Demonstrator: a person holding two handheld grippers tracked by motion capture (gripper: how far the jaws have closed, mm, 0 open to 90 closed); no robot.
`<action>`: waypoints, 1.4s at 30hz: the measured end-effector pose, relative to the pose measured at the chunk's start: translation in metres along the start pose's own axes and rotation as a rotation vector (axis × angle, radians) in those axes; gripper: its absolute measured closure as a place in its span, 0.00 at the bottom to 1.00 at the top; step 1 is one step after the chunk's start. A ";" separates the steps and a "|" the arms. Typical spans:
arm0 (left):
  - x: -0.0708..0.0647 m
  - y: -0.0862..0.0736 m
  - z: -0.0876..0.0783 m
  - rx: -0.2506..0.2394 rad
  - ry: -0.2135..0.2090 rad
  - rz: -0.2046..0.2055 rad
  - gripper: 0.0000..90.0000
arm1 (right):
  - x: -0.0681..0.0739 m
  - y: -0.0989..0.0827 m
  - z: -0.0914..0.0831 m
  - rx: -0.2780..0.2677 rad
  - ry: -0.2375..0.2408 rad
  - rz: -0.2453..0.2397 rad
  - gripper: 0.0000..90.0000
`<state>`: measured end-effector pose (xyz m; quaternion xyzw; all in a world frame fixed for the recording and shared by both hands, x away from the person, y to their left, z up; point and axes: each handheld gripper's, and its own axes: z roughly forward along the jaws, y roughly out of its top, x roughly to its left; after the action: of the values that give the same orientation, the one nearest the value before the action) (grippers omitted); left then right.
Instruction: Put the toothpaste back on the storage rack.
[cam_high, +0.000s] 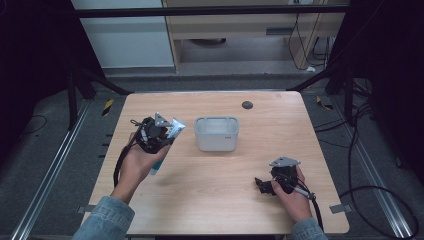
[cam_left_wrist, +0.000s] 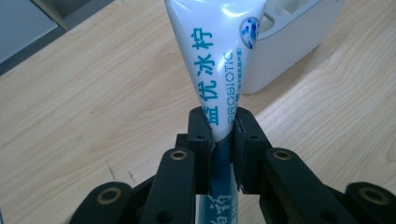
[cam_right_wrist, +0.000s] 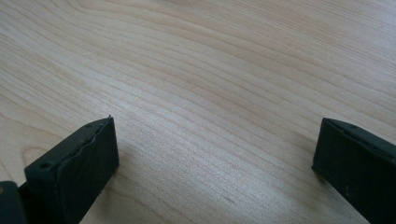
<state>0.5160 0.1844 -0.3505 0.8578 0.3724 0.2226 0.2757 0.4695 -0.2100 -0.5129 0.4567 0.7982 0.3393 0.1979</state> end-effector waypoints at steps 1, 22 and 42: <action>-0.001 0.003 -0.001 -0.004 -0.006 0.002 0.87 | 0.000 0.000 0.000 0.000 0.000 0.000 0.00; -0.016 0.042 0.000 -0.037 -0.019 0.053 0.88 | 0.000 0.000 0.000 -0.001 -0.002 0.002 0.00; -0.029 0.079 -0.008 -0.081 -0.029 0.076 0.88 | 0.000 0.000 0.000 -0.001 -0.003 0.000 0.00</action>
<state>0.5342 0.1199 -0.2985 0.8624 0.3263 0.2354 0.3071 0.4698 -0.2097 -0.5129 0.4570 0.7979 0.3389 0.1991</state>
